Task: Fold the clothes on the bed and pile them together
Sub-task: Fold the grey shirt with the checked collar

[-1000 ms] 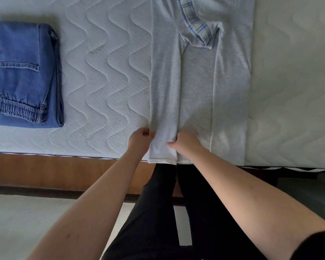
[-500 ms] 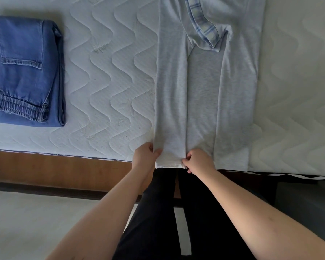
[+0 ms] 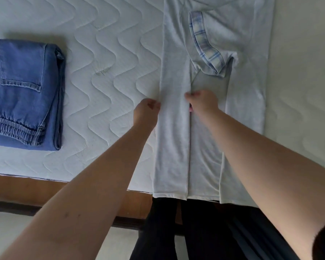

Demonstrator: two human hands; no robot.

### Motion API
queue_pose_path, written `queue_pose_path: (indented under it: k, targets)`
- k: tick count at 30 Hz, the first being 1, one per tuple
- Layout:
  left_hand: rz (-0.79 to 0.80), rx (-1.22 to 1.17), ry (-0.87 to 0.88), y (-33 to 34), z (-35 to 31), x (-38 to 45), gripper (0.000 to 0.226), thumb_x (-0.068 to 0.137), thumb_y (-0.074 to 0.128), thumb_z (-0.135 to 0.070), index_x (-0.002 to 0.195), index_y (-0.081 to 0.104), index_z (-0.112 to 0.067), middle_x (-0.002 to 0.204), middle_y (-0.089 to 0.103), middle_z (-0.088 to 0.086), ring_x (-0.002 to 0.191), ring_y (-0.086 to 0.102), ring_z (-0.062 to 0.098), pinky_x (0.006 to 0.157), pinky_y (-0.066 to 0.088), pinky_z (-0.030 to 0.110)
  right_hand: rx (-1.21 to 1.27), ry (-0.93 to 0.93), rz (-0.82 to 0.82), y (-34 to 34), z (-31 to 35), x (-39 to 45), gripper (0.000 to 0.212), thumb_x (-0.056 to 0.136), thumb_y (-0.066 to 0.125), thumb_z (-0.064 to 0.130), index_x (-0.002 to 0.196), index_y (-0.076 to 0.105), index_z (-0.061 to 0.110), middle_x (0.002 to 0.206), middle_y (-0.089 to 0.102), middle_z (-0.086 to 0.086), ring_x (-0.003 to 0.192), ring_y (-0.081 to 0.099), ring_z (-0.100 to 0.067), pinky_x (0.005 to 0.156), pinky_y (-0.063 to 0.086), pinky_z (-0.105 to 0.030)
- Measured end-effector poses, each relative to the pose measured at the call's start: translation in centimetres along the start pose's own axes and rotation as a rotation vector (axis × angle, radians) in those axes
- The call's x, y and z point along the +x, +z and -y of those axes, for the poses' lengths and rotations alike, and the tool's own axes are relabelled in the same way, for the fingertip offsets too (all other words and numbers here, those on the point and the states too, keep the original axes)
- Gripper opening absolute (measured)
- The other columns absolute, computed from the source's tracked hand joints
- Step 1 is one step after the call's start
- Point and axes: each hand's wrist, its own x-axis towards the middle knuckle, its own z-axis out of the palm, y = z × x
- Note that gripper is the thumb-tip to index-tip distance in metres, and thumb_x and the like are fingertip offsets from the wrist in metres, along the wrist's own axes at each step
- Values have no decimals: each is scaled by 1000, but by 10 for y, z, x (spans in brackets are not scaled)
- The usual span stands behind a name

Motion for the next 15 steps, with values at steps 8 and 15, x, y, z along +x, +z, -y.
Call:
queue_pose_path:
  k: [8, 15]
  targets:
    - [39, 144, -68, 1, -21, 30, 9, 83, 65, -22, 91, 63, -27, 84, 60, -14, 66, 56, 7, 66, 50, 25, 160, 73, 2, -10, -6, -1, 20, 90, 64, 28, 83, 71, 10, 45, 61, 6, 39, 62, -5, 43, 41, -16]
    - [26, 88, 3, 7, -53, 68, 10, 89, 65, -35, 93, 63, -27, 78, 61, -18, 67, 55, -1, 54, 40, 19, 599, 335, -57, -20, 32, 48, 23, 87, 70, 25, 68, 62, 15, 50, 62, 8, 41, 59, -2, 36, 35, -14]
